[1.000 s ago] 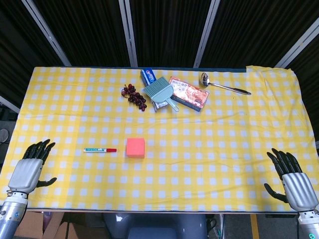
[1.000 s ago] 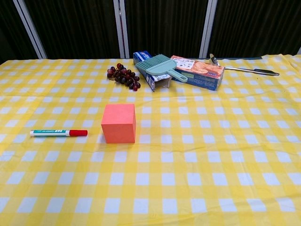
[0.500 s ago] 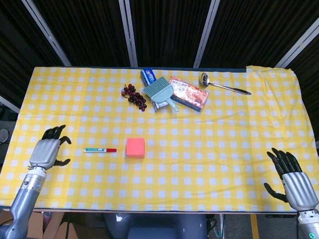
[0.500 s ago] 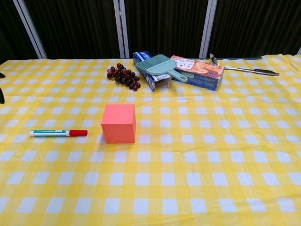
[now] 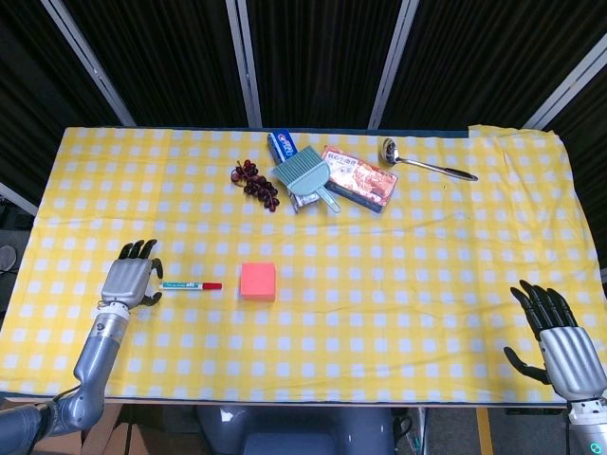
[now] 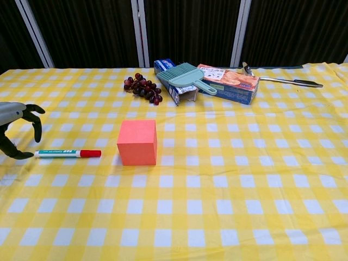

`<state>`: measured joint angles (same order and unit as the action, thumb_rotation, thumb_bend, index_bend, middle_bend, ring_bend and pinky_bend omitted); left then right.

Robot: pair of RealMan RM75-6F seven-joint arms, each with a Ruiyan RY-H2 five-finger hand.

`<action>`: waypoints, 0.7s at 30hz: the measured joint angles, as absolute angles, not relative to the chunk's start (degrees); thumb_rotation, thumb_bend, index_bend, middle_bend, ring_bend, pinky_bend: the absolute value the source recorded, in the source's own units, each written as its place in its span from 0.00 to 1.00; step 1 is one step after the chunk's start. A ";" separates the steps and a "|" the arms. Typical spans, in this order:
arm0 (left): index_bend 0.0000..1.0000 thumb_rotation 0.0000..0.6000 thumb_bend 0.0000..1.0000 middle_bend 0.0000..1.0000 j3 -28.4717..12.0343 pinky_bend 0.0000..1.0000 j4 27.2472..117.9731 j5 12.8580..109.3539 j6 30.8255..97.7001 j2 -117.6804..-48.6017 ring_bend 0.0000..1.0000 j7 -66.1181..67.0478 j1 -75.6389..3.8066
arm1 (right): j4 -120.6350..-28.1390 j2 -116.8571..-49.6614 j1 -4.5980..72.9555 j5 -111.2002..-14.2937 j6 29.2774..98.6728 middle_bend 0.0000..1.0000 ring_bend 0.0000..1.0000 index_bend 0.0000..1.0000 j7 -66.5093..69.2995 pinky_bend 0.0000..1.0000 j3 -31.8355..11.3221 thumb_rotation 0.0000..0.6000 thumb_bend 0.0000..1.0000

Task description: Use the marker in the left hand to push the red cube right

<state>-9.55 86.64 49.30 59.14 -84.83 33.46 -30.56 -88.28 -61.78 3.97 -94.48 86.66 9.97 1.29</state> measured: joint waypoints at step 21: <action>0.50 1.00 0.35 0.05 -9.14 0.03 81.94 46.45 58.69 -91.77 0.00 34.47 -34.43 | -88.43 -61.60 3.95 -94.62 86.71 0.00 0.00 0.00 10.41 0.05 1.38 1.00 0.34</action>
